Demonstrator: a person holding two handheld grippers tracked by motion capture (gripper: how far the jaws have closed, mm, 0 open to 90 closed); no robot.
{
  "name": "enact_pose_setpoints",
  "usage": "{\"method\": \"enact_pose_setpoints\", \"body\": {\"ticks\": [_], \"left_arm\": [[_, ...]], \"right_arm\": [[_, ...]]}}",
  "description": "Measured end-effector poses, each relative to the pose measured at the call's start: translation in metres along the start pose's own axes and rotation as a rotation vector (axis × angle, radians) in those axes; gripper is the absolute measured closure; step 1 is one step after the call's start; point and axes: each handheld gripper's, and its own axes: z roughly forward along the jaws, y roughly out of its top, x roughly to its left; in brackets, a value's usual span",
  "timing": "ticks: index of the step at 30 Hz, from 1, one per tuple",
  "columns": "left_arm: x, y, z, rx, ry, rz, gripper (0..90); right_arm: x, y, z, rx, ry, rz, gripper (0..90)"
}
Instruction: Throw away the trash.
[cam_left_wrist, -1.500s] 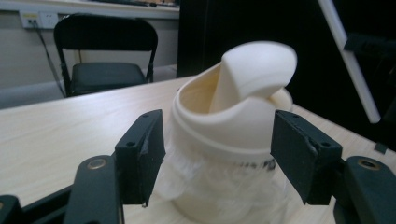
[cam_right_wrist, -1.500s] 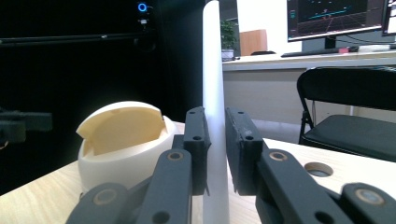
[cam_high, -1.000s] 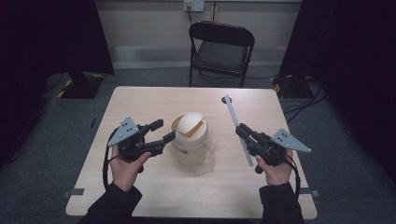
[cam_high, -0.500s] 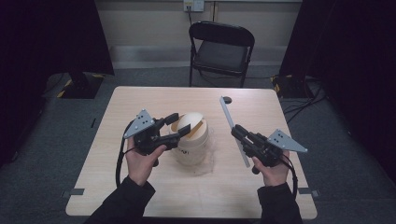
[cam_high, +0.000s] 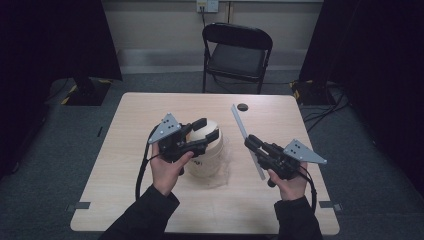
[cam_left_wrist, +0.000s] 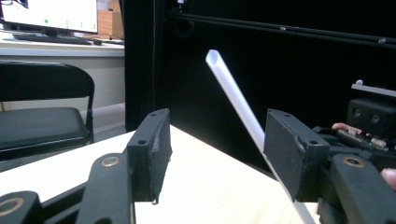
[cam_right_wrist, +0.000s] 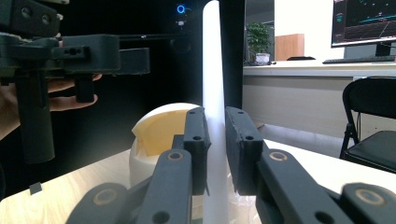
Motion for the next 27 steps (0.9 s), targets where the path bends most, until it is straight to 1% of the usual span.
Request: {"method": "enact_pose_setpoints", "body": {"ticks": [4,5,9,10,15,18,19,20,21,23,26,27], "left_arm": [[-0.003,0.001,0.01,-0.007,-0.011,-0.009,43.0],[-0.005,0.0,0.015,-0.007,-0.01,-0.015,43.2],[-0.006,-0.001,0.021,0.0,-0.008,-0.015,44.4],[-0.007,-0.002,0.025,-0.004,-0.012,-0.028,44.8],[-0.01,-0.005,0.035,0.008,-0.026,-0.046,46.5],[-0.01,-0.006,0.037,0.003,-0.031,-0.056,48.7],[-0.011,-0.006,0.039,0.0,-0.039,-0.062,50.1],[-0.011,-0.006,0.039,0.0,-0.039,-0.062,51.9],[-0.012,-0.006,0.04,-0.004,-0.042,-0.062,53.6],[-0.012,-0.006,0.04,0.0,-0.045,-0.063,54.3],[-0.013,-0.006,0.04,0.007,-0.052,-0.064,60.1],[-0.013,-0.007,0.04,0.01,-0.055,-0.064,65.3]], "right_arm": [[0.003,-0.001,0.002,0.001,0.012,0.0,80.0],[0.003,-0.001,0.002,-0.001,0.017,-0.005,80.0],[0.004,0.0,0.002,-0.003,0.023,-0.004,80.0],[0.005,0.0,0.002,-0.004,0.026,-0.004,80.0],[0.007,-0.002,0.005,-0.001,0.049,-0.011,80.0],[0.009,-0.002,0.006,0.003,0.055,-0.009,80.0],[0.01,-0.003,0.007,0.008,0.067,-0.012,79.9],[0.01,-0.003,0.007,0.008,0.067,-0.012,79.9],[0.011,-0.003,0.008,0.008,0.077,-0.014,80.0],[0.011,-0.003,0.008,0.009,0.081,-0.015,80.0],[0.012,-0.003,0.009,0.01,0.088,-0.015,79.9],[0.013,-0.003,0.009,0.013,0.093,-0.015,79.9]]}}
